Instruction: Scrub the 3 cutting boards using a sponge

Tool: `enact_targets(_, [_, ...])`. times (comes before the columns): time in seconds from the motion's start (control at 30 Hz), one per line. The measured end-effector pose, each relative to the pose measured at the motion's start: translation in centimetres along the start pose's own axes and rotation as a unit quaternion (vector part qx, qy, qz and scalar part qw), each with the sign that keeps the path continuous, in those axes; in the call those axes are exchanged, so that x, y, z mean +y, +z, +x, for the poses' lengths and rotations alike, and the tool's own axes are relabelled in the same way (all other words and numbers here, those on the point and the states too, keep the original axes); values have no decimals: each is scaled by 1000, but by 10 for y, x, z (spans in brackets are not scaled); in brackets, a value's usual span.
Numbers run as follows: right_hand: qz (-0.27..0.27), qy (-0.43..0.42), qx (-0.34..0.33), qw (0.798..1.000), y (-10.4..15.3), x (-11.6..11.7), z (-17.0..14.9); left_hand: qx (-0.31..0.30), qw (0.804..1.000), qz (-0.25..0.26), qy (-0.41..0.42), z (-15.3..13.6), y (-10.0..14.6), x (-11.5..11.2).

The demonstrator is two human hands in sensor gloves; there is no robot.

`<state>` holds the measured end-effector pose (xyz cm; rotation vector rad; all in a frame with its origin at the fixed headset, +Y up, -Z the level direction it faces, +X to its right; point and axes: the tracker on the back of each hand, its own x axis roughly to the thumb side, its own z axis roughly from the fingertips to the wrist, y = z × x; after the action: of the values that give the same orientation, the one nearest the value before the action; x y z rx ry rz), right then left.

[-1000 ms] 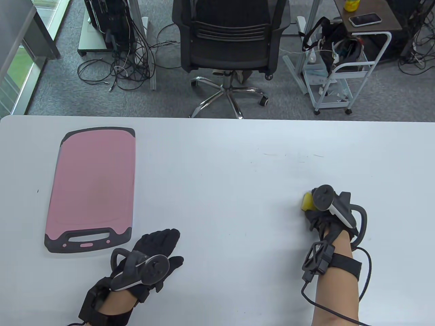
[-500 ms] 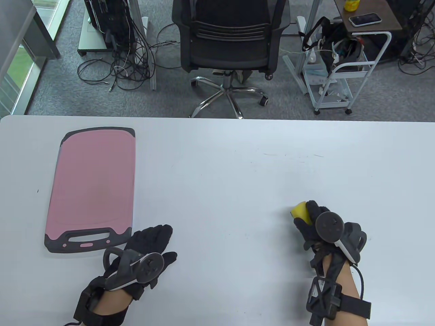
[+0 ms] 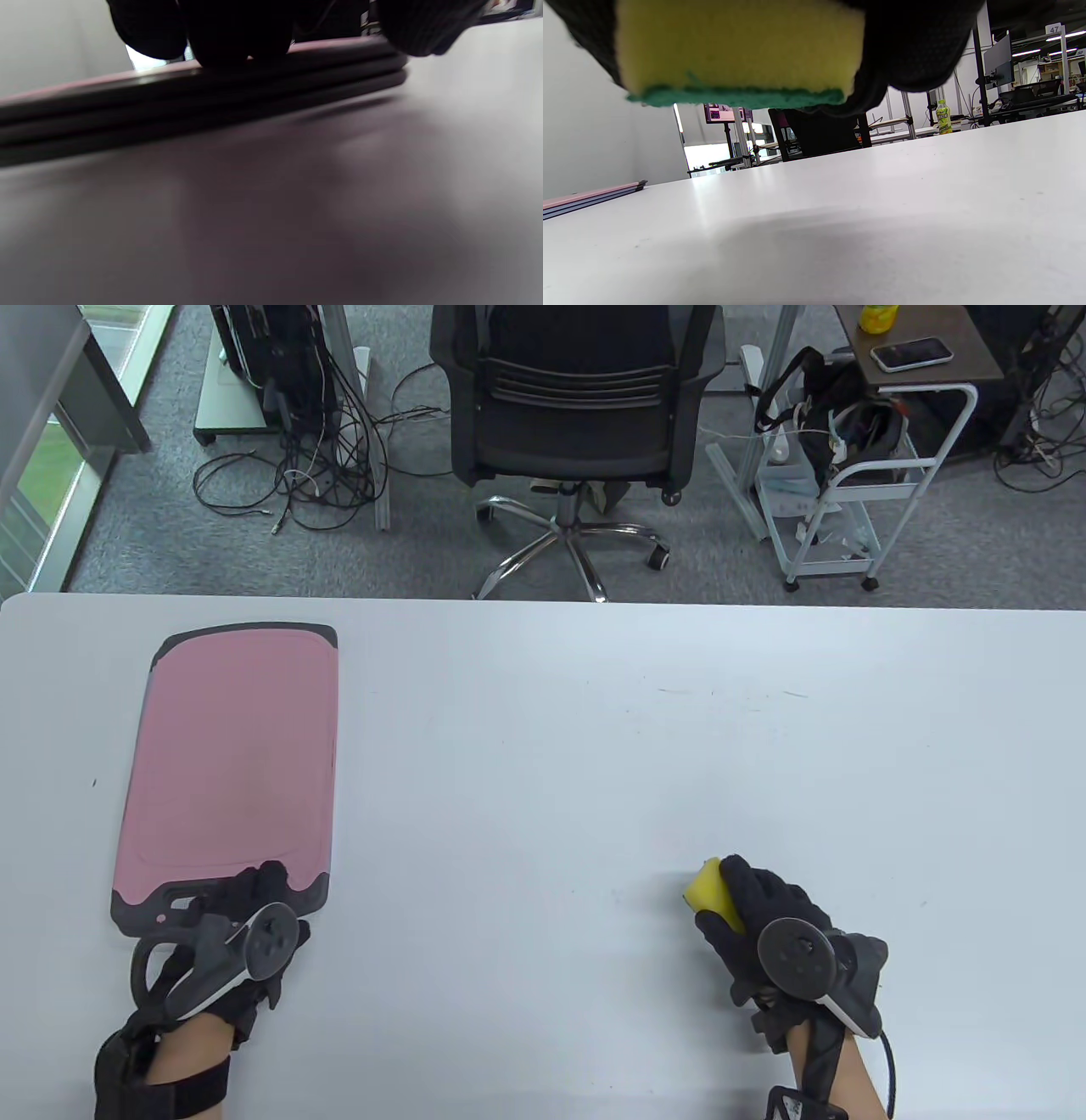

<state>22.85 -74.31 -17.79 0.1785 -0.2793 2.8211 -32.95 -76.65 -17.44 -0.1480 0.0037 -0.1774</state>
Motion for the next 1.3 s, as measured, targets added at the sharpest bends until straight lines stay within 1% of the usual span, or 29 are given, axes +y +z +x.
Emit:
enact_targets(0.03, [4, -3, 2, 1000, 1, 1, -1, -1, 1000, 11, 2, -5, 1, -1])
enact_targets(0.1, [6, -8, 7, 1000, 3, 0, -4, 30, 999, 18, -17, -10, 2, -2])
enact_targets(0.17, [2, -17, 11, 1000, 6, -2, -6, 19, 999, 20, -18, -10, 4, -6])
enact_targets(0.23, [2, -24, 14, 1000, 9, -4, -9, 20, 999, 19, -34, -10, 0, -7])
enact_targets(0.3, [0, -28, 18, 999, 10, -5, -11, 15, 1000, 9, -16, -10, -3, -7])
enact_targets(0.43, [2, -36, 26, 999, 10, -5, -12, 6, 1000, 22, 13, -13, -3, -6])
enact_targets(0.5, [5, -27, 26, 999, 10, -5, -12, -17, 995, 62, 75, -10, 0, -1])
enact_targets(0.57, [2, -26, 25, 999, 11, -6, -11, -32, 987, 111, 109, 4, 4, 13])
enact_targets(0.6, [2, -32, 24, 999, 12, -6, -10, -30, 981, 155, 115, 11, 9, 21])
enact_targets(0.63, [0, -36, 23, 999, 13, -7, -10, -36, 967, 222, 119, 20, 14, 31])
enact_targets(0.67, [-1, -36, 22, 999, 12, -8, -10, -13, 954, 271, 125, 24, 21, 35])
enact_targets(0.7, [-3, -37, 23, 999, 12, -8, -10, -4, 937, 305, 172, 23, 25, 41])
enact_targets(0.73, [-3, -37, 23, 999, 12, -8, -10, -5, 918, 309, 248, 19, 28, 46])
enact_targets(0.77, [0, -37, 25, 999, 12, -8, -11, -12, 889, 317, 331, 17, 32, 47])
enact_targets(0.8, [2, -38, 26, 999, 12, -7, -12, -5, 867, 334, 370, 14, 35, 52])
enact_targets(0.83, [4, -39, 27, 999, 13, -7, -12, -5, 852, 339, 400, 11, 37, 53])
enact_targets(0.87, [5, -41, 28, 999, 12, -6, -13, -16, 830, 334, 446, 11, 39, 55])
enact_targets(0.9, [6, -41, 28, 999, 12, -6, -13, -23, 817, 329, 473, 11, 39, 54])
enact_targets(0.93, [5, -42, 29, 999, 11, -7, -14, -31, 802, 313, 508, 13, 37, 53])
enact_targets(0.97, [3, -44, 30, 999, 11, -7, -14, -34, 792, 295, 533, 15, 35, 49])
enact_targets(1.0, [1, -48, 31, 998, 12, -8, -15, -53, 765, 269, 583, 20, 32, 45])
enact_targets(1.03, [-2, -52, 30, 998, 13, -8, -14, -45, 737, 231, 633, 21, 26, 39])
enact_targets(1.07, [-6, -55, 28, 998, 14, -10, -14, -41, 715, 175, 676, 24, 21, 37])
enact_targets(1.13, [-16, -59, 22, 998, 14, -13, -12, -44, 642, -11, 765, 33, 6, 25])
enact_targets(1.17, [-20, -61, 20, 998, 14, -14, -11, -35, 636, -57, 769, 37, 4, 20])
enact_targets(1.2, [-22, -67, 19, 997, 14, -14, -10, -24, 645, -104, 757, 43, 0, 12])
enact_targets(1.23, [-22, -72, 18, 997, 14, -13, -8, -19, 668, -111, 736, 47, -3, 6])
enact_targets(1.27, [-18, -79, 16, 997, 13, -12, -5, 2, 703, -126, 700, 51, -8, 0])
enact_targets(1.3, [-14, -81, 14, 996, 13, -10, -2, 12, 729, -147, 669, 56, -14, -6])
